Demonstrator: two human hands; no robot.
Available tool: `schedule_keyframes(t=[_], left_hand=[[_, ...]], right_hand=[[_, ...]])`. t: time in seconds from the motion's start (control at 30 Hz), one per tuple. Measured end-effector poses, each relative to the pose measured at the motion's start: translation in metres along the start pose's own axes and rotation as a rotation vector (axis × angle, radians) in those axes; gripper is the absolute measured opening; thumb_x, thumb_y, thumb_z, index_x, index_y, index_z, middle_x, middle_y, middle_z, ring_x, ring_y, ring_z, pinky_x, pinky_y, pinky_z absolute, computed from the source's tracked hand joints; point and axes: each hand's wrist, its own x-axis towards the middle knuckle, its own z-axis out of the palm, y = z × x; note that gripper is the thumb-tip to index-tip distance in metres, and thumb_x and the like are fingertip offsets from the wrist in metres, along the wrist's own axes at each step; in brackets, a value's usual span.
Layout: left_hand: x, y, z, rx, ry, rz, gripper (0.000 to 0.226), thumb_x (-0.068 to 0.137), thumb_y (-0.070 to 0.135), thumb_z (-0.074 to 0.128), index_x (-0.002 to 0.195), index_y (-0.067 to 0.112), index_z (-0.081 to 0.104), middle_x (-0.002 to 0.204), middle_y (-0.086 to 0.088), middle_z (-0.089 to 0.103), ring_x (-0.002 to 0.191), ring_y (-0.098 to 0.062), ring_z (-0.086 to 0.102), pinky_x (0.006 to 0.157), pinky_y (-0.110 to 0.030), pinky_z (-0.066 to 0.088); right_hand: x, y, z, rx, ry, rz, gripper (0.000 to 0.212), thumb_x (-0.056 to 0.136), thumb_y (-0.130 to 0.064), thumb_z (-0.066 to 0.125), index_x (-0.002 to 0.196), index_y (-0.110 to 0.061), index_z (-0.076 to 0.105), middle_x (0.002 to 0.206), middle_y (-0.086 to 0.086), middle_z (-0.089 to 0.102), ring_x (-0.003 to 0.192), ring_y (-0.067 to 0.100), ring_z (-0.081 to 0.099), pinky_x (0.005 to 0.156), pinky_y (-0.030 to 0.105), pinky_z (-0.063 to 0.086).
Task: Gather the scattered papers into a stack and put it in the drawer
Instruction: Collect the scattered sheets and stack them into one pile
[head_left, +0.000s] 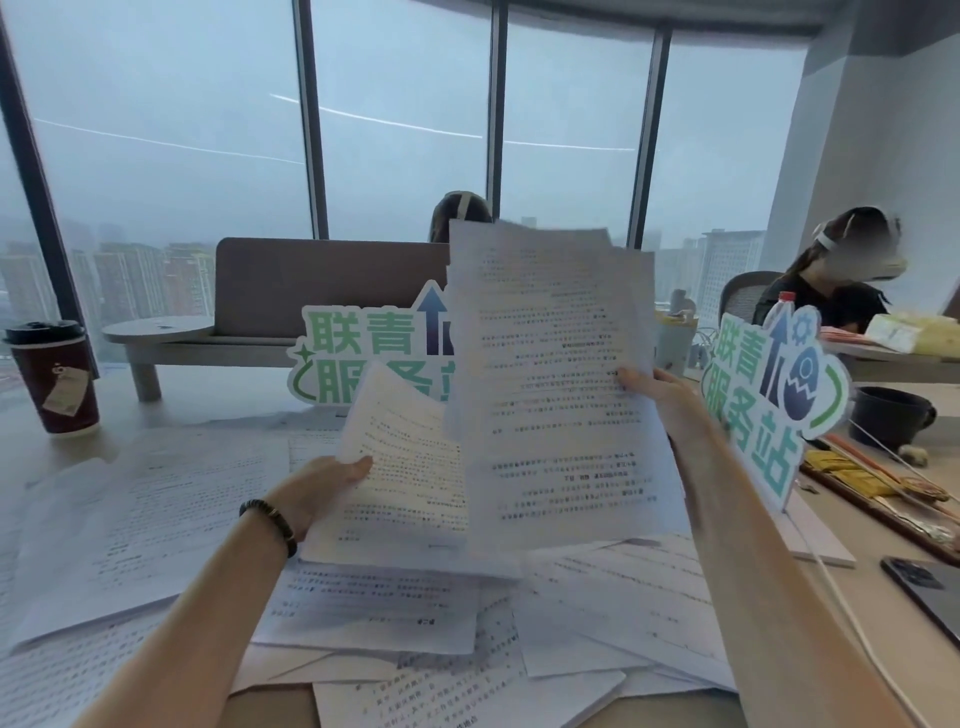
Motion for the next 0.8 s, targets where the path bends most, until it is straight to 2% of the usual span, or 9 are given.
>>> schedule_keyframes(t=[0.03, 0.13, 0.2, 0.27, 0.37, 0.43, 0.5, 0.67, 0.8], left_hand=[[0.000, 0.000, 0.000, -0.069, -0.013, -0.010, 0.033, 0.098, 0.023, 0.058, 0.119, -0.002, 0.062, 0.111, -0.024, 0.070, 0.098, -0.040, 0.068, 0.087, -0.051, 0.056], [0.003, 0.000, 0.005, -0.211, -0.056, -0.009, 0.036, 0.095, 0.025, 0.061, 0.120, 0.000, 0.063, 0.104, -0.022, 0.073, 0.084, -0.036, 0.072, 0.067, -0.044, 0.062], [0.004, 0.001, 0.013, -0.222, -0.071, 0.027, 0.034, 0.094, 0.028, 0.062, 0.116, 0.002, 0.065, 0.095, -0.018, 0.076, 0.073, -0.030, 0.074, 0.059, -0.036, 0.062], [0.004, 0.003, 0.019, -0.217, -0.083, 0.051, 0.035, 0.094, 0.034, 0.062, 0.114, 0.005, 0.065, 0.090, -0.016, 0.076, 0.067, -0.027, 0.074, 0.053, -0.032, 0.060], [0.003, 0.004, 0.024, -0.251, -0.170, 0.074, 0.040, 0.090, 0.042, 0.061, 0.117, 0.012, 0.067, 0.104, -0.017, 0.075, 0.079, -0.032, 0.075, 0.062, -0.036, 0.062], [0.002, 0.003, 0.027, -0.288, -0.224, 0.087, 0.048, 0.083, 0.044, 0.065, 0.122, 0.015, 0.066, 0.113, -0.017, 0.073, 0.094, -0.037, 0.072, 0.072, -0.041, 0.063], [0.002, 0.002, 0.030, -0.300, -0.243, 0.086, 0.052, 0.081, 0.044, 0.067, 0.125, 0.016, 0.064, 0.116, -0.016, 0.072, 0.102, -0.040, 0.070, 0.076, -0.045, 0.062], [0.004, 0.000, 0.035, -0.319, -0.192, 0.102, 0.035, 0.093, 0.031, 0.062, 0.120, 0.010, 0.064, 0.108, -0.013, 0.075, 0.094, -0.031, 0.074, 0.068, -0.036, 0.061], [0.012, -0.004, 0.032, -0.334, -0.112, 0.070, 0.037, 0.098, 0.039, 0.054, 0.119, 0.011, 0.064, 0.111, -0.016, 0.074, 0.097, -0.034, 0.072, 0.078, -0.045, 0.060]], right_hand=[[0.002, 0.003, 0.003, -0.033, -0.020, 0.049, 0.048, 0.076, -0.021, 0.074, 0.119, -0.001, 0.065, 0.097, 0.014, 0.076, 0.073, 0.026, 0.075, 0.060, 0.036, 0.061], [0.009, 0.021, 0.013, -0.196, -0.016, 0.158, 0.028, 0.088, -0.012, 0.070, 0.115, -0.002, 0.067, 0.108, 0.017, 0.073, 0.079, 0.027, 0.074, 0.069, 0.040, 0.061], [0.010, 0.033, 0.022, -0.293, -0.024, 0.241, 0.022, 0.088, -0.012, 0.073, 0.108, -0.005, 0.067, 0.101, 0.013, 0.074, 0.085, 0.029, 0.072, 0.080, 0.045, 0.059], [0.007, 0.042, 0.028, -0.383, -0.020, 0.298, 0.015, 0.087, -0.015, 0.075, 0.098, -0.009, 0.066, 0.092, 0.008, 0.072, 0.082, 0.025, 0.070, 0.074, 0.036, 0.058], [0.005, 0.056, 0.034, -0.489, 0.023, 0.295, 0.022, 0.090, -0.019, 0.073, 0.104, -0.003, 0.068, 0.092, 0.008, 0.072, 0.074, 0.019, 0.068, 0.056, 0.022, 0.053], [0.008, 0.064, 0.036, -0.534, 0.076, 0.267, 0.032, 0.090, -0.022, 0.073, 0.109, 0.002, 0.069, 0.103, 0.011, 0.072, 0.079, 0.021, 0.068, 0.061, 0.026, 0.054], [0.009, 0.066, 0.040, -0.575, 0.090, 0.262, 0.033, 0.091, -0.027, 0.072, 0.107, 0.002, 0.069, 0.099, 0.008, 0.071, 0.075, 0.015, 0.064, 0.055, 0.020, 0.049], [0.002, 0.070, 0.050, -0.478, 0.033, 0.251, 0.022, 0.088, -0.020, 0.075, 0.099, -0.001, 0.071, 0.090, 0.007, 0.073, 0.064, 0.013, 0.069, 0.048, 0.018, 0.050], [0.001, 0.070, 0.058, -0.453, 0.018, 0.273, 0.018, 0.092, -0.010, 0.069, 0.106, 0.000, 0.069, 0.103, 0.011, 0.073, 0.080, 0.023, 0.070, 0.059, 0.025, 0.056]])
